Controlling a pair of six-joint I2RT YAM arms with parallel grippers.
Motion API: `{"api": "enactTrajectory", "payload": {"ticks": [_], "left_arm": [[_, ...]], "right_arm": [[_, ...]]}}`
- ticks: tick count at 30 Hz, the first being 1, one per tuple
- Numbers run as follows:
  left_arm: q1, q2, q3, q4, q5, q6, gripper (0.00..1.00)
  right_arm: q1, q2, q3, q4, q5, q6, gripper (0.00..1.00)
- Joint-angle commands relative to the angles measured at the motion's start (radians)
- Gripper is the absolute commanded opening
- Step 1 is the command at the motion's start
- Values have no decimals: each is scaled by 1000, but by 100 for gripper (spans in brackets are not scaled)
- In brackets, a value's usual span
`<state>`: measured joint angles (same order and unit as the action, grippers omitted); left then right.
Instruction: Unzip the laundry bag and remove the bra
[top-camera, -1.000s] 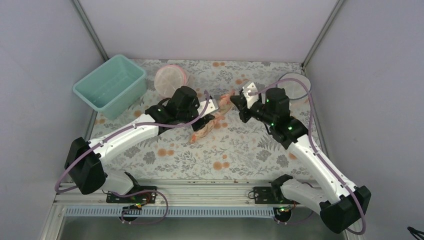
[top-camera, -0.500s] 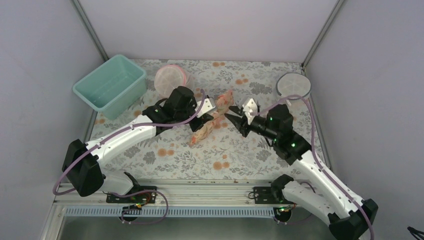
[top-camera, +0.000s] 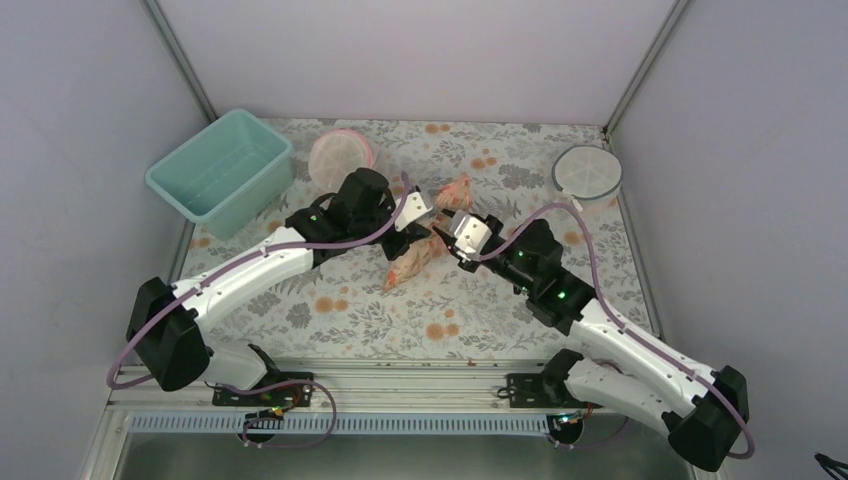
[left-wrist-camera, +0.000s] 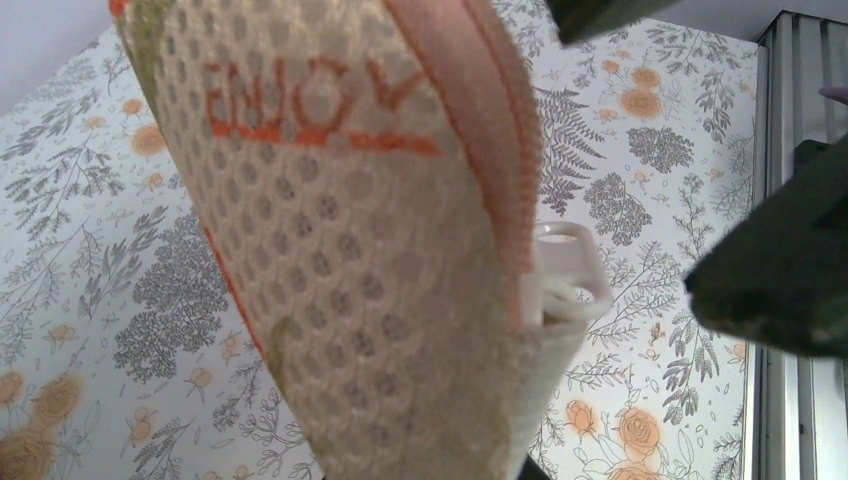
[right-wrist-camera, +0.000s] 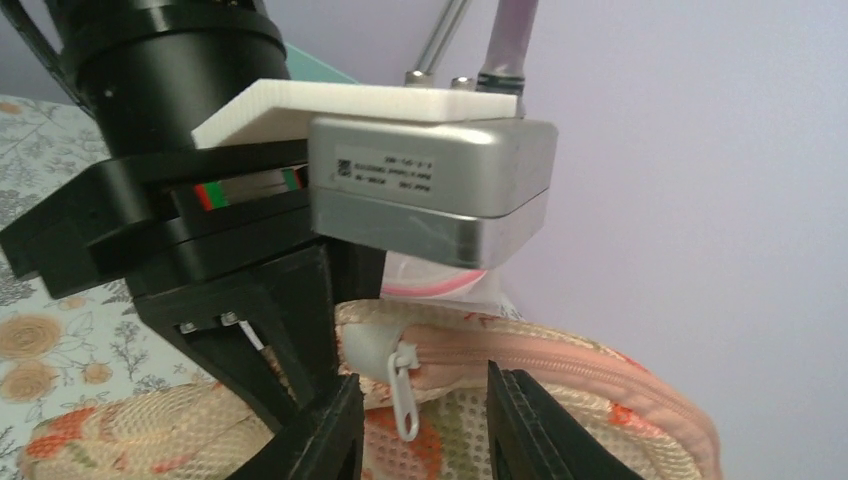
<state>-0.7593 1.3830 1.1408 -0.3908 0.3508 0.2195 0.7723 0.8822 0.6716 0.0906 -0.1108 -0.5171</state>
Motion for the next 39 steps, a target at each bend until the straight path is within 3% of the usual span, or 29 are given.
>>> {"api": "enactTrajectory", "payload": {"ticks": [1, 11, 16, 39], "left_arm": [[2, 5, 43, 30, 25, -14, 2], [2, 7, 49, 31, 30, -15, 2], [2, 12, 53, 28, 30, -14, 2], [0, 17, 46, 30, 34, -15, 2]], "right_arm": [[13, 13, -10, 67, 53, -49, 32], [19, 24, -30, 22, 27, -67, 28], [20, 34, -15, 24, 51, -66, 22], [22, 47, 40, 24, 78, -43, 26]]}}
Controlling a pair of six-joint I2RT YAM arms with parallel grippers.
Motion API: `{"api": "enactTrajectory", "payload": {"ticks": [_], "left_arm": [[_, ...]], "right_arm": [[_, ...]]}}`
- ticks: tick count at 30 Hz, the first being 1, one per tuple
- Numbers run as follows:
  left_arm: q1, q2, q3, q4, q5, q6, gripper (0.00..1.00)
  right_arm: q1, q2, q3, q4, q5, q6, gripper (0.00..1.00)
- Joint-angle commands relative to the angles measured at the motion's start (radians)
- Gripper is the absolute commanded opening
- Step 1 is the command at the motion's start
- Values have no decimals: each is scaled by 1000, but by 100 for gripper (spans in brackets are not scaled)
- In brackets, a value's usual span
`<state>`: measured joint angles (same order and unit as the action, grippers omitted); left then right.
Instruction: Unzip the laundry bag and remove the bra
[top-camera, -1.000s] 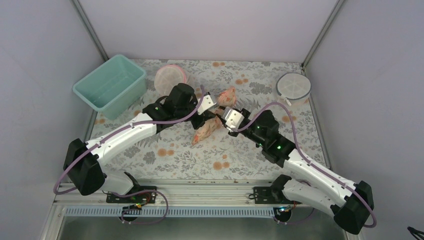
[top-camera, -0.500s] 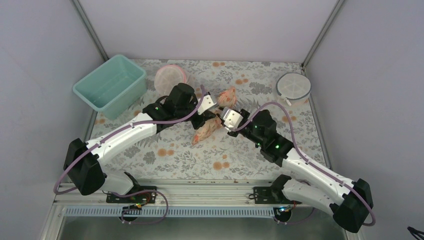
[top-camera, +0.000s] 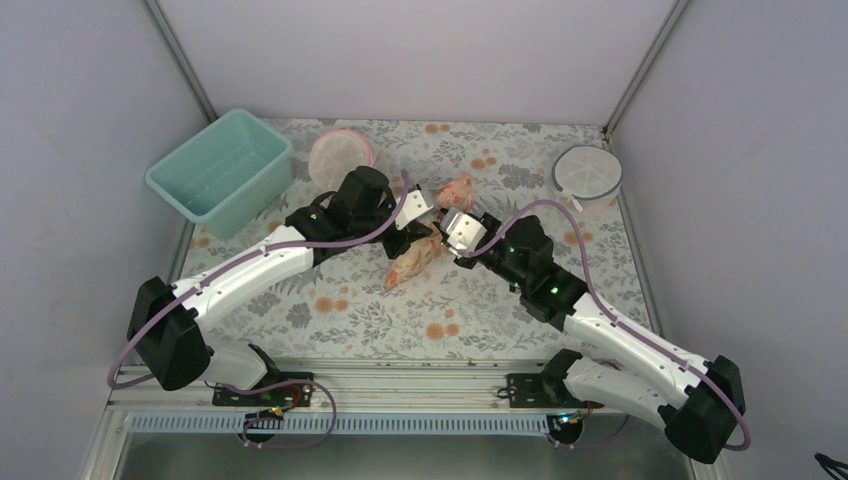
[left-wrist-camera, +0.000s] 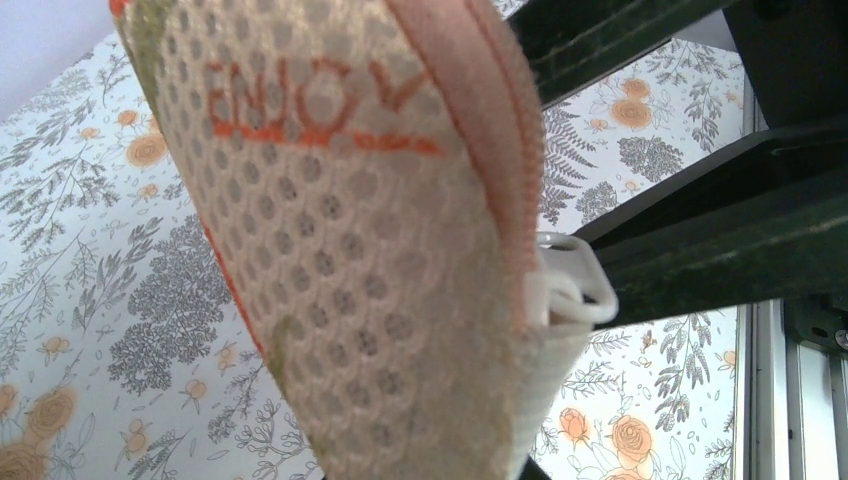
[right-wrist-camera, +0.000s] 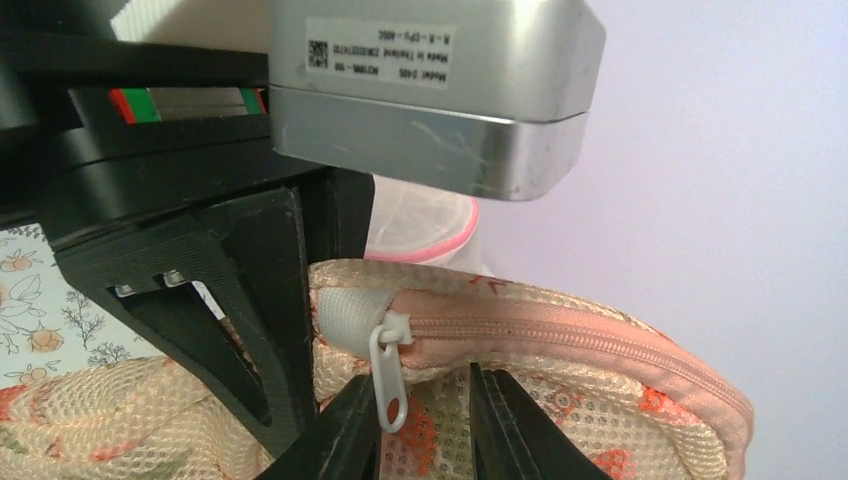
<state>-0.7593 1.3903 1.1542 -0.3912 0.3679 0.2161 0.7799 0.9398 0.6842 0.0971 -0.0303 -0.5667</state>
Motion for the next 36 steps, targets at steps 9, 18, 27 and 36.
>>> {"api": "enactTrajectory", "payload": {"ticks": [9, 18, 27, 36], "left_arm": [[0, 11, 25, 35, 10, -12, 2], [1, 3, 9, 43, -42, 91, 2], [0, -58, -140, 120, -224, 505, 2], [7, -106, -257, 119, -251, 798, 2]], "right_arm": [[23, 2, 34, -22, -21, -3, 11], [19, 14, 97, -136, -6, 54, 3], [-123, 39, 118, -254, -180, 195, 3], [-191, 81, 115, -284, -281, 259, 3]]}}
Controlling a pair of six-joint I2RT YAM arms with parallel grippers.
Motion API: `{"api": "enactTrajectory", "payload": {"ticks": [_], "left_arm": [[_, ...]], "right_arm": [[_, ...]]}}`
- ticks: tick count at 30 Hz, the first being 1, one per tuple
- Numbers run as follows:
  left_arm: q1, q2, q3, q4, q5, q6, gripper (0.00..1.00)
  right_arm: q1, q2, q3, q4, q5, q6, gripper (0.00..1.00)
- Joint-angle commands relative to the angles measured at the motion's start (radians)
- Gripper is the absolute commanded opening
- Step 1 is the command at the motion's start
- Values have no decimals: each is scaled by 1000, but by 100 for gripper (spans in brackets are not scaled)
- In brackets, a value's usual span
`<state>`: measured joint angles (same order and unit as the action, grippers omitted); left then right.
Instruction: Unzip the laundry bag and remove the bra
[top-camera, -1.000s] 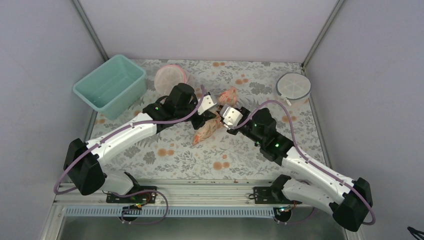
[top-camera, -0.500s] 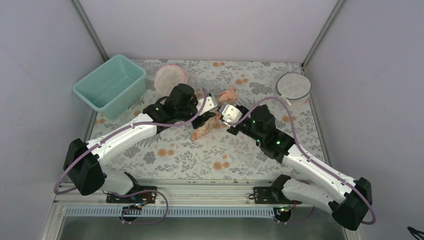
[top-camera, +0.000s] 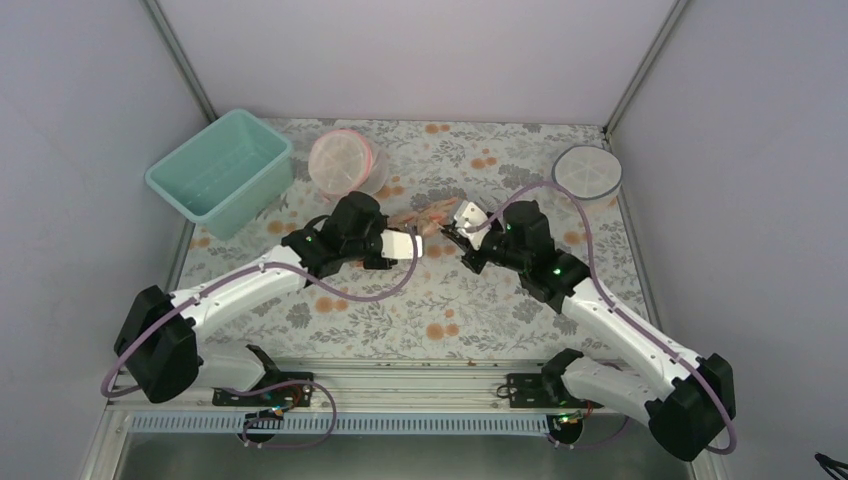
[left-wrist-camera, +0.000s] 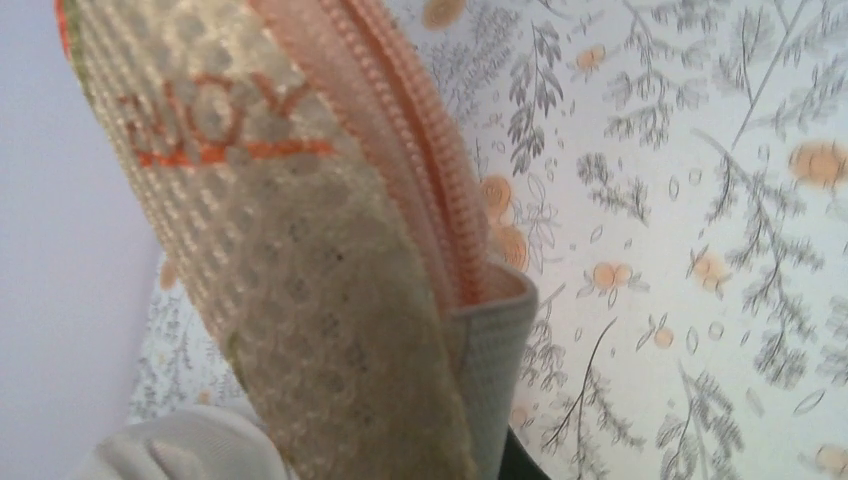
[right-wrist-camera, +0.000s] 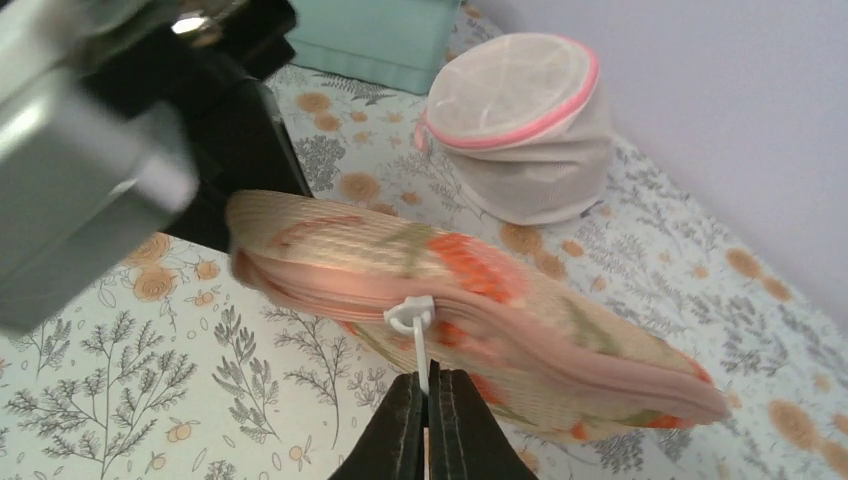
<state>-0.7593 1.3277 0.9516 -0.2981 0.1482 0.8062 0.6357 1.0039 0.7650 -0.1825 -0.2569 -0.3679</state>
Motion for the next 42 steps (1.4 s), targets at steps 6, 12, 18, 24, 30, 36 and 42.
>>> {"api": "enactTrajectory", "payload": {"ticks": [6, 12, 18, 24, 30, 36, 42], "left_arm": [[55, -84, -134, 55, -2, 270, 39], [-2, -105, -55, -35, 58, 75, 97], [-71, -103, -1, -41, 40, -350, 90], [-71, -67, -8, 35, -30, -519, 60], [-71, -67, -16, 43, -49, -506, 23], [-69, -95, -62, 34, -37, -397, 2], [-69, -142, -118, 30, -10, -210, 2]], "right_arm": [[-70, 95, 21, 11, -160, 134, 4], [-32, 142, 7, 60, -240, 230, 4], [-29, 143, -4, 95, -338, 383, 4], [-19, 167, 10, 72, -345, 401, 4], [-21, 159, 18, 42, -346, 396, 4], [-104, 168, 38, -15, -285, 413, 4], [-257, 188, 16, -43, -292, 420, 4]]}}
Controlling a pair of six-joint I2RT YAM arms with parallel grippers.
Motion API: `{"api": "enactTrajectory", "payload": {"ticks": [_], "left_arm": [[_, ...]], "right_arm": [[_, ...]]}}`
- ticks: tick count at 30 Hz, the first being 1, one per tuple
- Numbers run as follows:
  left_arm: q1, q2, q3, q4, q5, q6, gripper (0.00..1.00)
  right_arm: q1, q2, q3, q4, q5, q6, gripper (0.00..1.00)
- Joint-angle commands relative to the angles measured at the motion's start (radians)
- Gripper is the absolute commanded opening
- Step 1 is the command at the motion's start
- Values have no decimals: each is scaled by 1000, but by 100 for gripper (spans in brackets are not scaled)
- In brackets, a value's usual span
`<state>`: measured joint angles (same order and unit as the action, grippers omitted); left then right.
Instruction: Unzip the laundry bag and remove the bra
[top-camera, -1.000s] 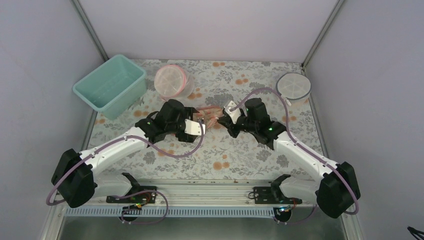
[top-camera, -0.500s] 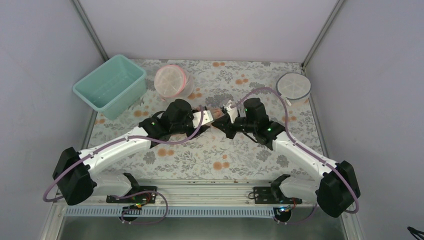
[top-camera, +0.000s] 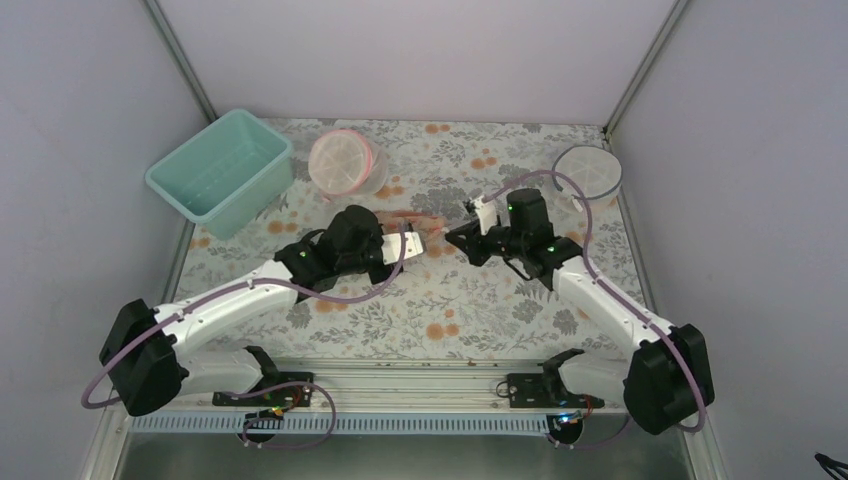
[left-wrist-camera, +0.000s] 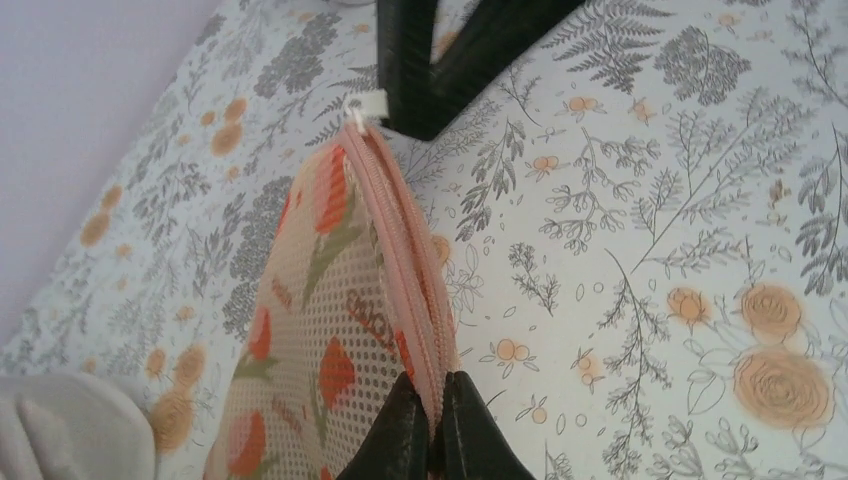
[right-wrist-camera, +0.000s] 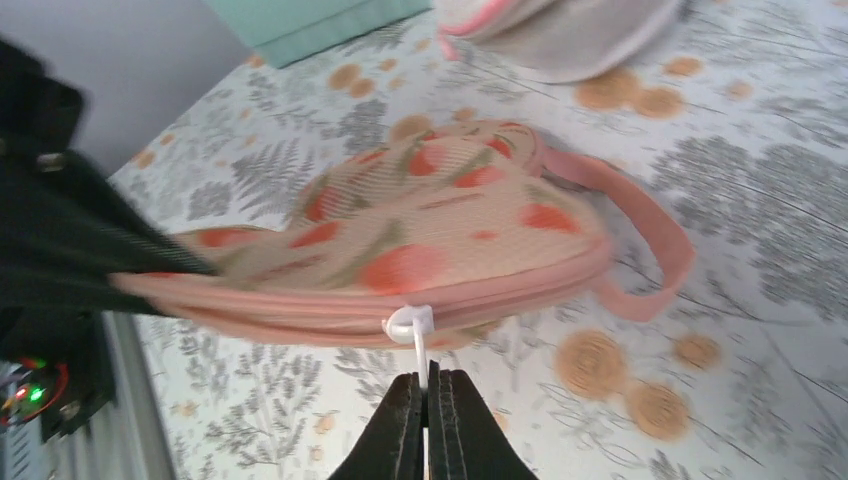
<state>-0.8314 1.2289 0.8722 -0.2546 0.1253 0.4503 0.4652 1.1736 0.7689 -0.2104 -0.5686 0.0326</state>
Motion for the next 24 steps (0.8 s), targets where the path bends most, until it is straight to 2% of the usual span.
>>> {"api": "enactTrajectory", "payload": {"ticks": [1, 10, 15, 16, 18, 19, 22, 24], "left_arm": [[3, -48, -40, -16, 16, 169, 2], [19, -92, -17, -49, 73, 295, 2], [168, -143, -118, 29, 124, 273, 2], [183, -154, -143, 42, 122, 280, 7], [187, -176, -172, 29, 142, 318, 43], [186, -183, -177, 7, 176, 340, 53], [178, -192, -162, -42, 226, 348, 72], [163, -192, -131, -77, 241, 350, 78]], "right_arm": [[-102, 25, 11, -21, 24, 18, 4], [-243, 46, 43, -1, -6, 55, 4], [-246, 33, 28, 10, -60, 74, 4], [-227, 26, 14, 25, -49, 90, 4], [-164, 12, -26, 70, -39, 129, 4], [-125, 7, -39, 95, -33, 144, 4], [-5, 9, -51, 140, 22, 188, 4], [54, 15, -53, 172, 43, 234, 4]]}}
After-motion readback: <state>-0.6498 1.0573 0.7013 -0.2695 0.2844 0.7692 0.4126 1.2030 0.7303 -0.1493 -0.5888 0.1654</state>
